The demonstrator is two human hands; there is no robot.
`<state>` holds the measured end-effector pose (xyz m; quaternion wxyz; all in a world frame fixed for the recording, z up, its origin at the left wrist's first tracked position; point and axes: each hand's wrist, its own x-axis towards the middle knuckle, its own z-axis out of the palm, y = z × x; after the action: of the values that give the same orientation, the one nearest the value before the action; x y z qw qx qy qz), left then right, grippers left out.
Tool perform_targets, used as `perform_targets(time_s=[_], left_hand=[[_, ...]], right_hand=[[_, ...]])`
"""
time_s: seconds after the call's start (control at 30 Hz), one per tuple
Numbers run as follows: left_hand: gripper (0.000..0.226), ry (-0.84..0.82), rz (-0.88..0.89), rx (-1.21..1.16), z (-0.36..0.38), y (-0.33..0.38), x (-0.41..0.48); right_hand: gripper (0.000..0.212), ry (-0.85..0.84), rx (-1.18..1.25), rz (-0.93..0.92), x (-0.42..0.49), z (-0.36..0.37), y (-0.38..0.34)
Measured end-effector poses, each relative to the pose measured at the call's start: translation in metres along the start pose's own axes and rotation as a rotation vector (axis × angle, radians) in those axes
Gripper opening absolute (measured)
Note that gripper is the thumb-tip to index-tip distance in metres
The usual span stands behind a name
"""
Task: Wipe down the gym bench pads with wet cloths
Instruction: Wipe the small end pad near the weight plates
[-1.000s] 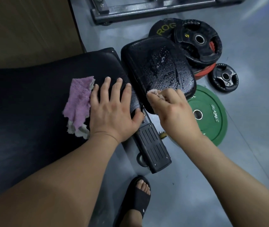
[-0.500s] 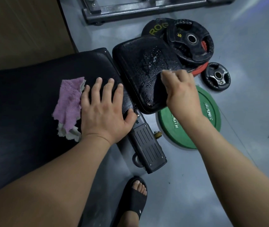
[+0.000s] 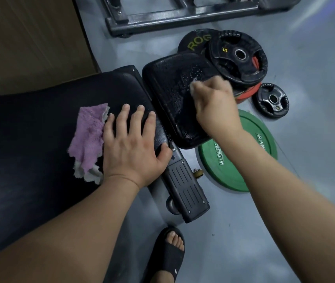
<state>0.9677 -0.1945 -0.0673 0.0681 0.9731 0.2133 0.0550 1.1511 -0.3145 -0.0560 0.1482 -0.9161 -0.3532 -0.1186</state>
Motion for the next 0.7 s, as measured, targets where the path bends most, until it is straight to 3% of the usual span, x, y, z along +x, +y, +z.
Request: perform_targets(time_s=[0.07,0.13,0.33,0.53,0.7], left_hand=[[0.075,0.0,-0.002,0.002,0.0,0.0,0.0],[0.074,-0.008,-0.002,0.005,0.0,0.0,0.0],[0.073,-0.005,0.0,0.013,0.0,0.001,-0.001],[0.074,-0.016,-0.002,0.01,-0.002,0.001,0.001],[0.074,-0.022,-0.003,0.028,-0.002,0.001,0.0]], right_hand=[[0.02,-0.062,0.07,-0.151,-0.018,-0.008,-0.01],[0.022,-0.051,0.06,-0.185,-0.008,-0.011,0.0],[0.018,-0.019,-0.082,0.035,0.046,0.006,0.016],[0.029,-0.077,0.101,-0.226,-0.005,-0.011,-0.007],[0.017,-0.028,-0.086,0.021,0.058,0.006,0.016]])
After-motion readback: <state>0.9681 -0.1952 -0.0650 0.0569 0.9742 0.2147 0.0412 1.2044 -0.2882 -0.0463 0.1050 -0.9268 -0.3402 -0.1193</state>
